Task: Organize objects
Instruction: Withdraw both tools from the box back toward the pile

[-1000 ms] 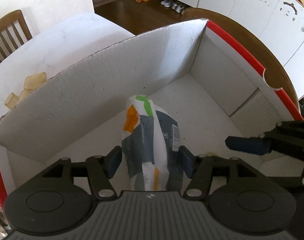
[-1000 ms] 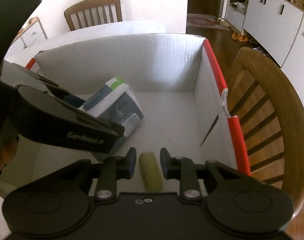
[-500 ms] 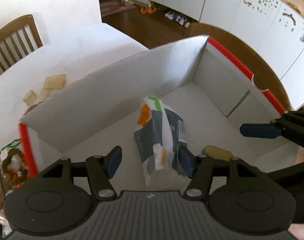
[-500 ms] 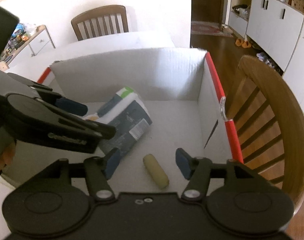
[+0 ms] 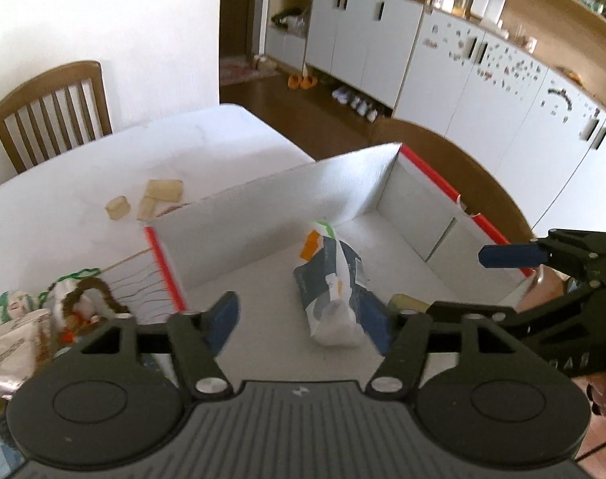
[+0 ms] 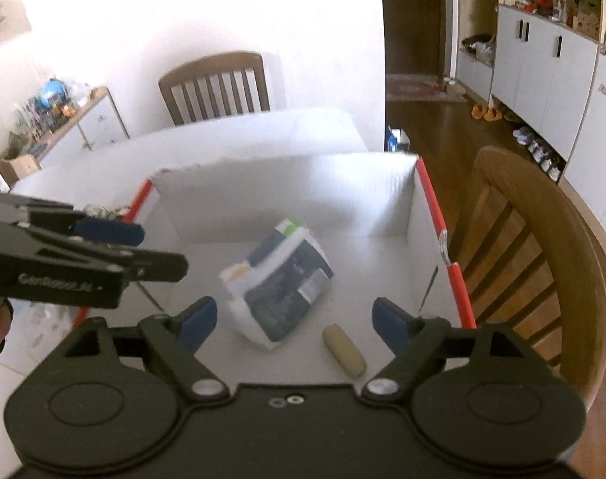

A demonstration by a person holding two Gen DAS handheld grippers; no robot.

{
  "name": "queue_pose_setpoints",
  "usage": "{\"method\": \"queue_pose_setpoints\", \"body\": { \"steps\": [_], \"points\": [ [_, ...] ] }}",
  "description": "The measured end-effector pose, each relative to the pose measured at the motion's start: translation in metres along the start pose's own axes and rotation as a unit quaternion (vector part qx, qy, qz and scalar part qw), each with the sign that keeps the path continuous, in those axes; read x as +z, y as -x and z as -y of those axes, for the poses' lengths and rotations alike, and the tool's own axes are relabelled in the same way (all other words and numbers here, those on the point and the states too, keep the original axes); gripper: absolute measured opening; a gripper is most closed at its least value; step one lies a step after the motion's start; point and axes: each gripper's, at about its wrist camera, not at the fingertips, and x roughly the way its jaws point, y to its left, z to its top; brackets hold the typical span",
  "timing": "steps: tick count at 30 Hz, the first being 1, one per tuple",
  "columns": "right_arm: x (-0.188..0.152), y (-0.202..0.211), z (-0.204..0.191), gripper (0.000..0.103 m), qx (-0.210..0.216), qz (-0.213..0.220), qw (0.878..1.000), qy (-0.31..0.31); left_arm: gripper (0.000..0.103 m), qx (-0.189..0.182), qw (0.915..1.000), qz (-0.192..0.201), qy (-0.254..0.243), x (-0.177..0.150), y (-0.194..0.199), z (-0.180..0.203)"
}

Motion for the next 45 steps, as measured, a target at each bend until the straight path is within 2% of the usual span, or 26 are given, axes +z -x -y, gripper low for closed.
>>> {"method": "queue_pose_setpoints", "body": {
  "steps": [6,12,13,15,20,24,32,38,45],
  "points": [
    [-0.002,0.016,-0.024,0.090,-0.002,0.017,1.000,-0.015,0.073,-0.005,0.9997,0.024,0.006,-0.015,0.035,-0.021],
    [-0.001,0.024,-0.059,0.091,-0.005,0.029,0.999,-0.020,0.074,0.009,0.9989,0.037,0.028,-0.034,0.066,-0.054],
    [-0.001,0.025,-0.066,0.091,-0.005,0.030,0.999,-0.019,0.076,0.011,0.9986,0.039,0.033,-0.037,0.070,-0.060],
    [0.000,0.026,-0.078,0.091,-0.002,0.031,0.999,-0.017,0.089,0.015,0.9979,0.041,0.048,-0.045,0.079,-0.076],
    [-0.003,0.023,-0.111,0.092,0.007,0.029,1.000,-0.008,0.090,0.018,0.9960,0.049,0.072,-0.065,0.096,-0.110],
    [-0.006,0.018,-0.137,0.092,0.013,0.027,1.000,-0.001,0.103,0.029,0.9944,0.064,0.079,-0.082,0.109,-0.137],
    [-0.012,0.003,-0.189,0.092,0.023,0.015,0.999,0.022,0.103,0.060,0.9931,0.077,0.065,-0.112,0.122,-0.178],
    [-0.014,-0.016,-0.226,0.092,0.031,0.011,0.998,0.056,0.103,0.063,0.9915,0.075,0.085,-0.132,0.122,-0.214],
    [-0.018,-0.045,-0.261,0.092,0.052,-0.007,0.994,0.094,0.103,0.065,0.9912,0.050,0.104,-0.146,0.109,-0.246]
  ]
}}
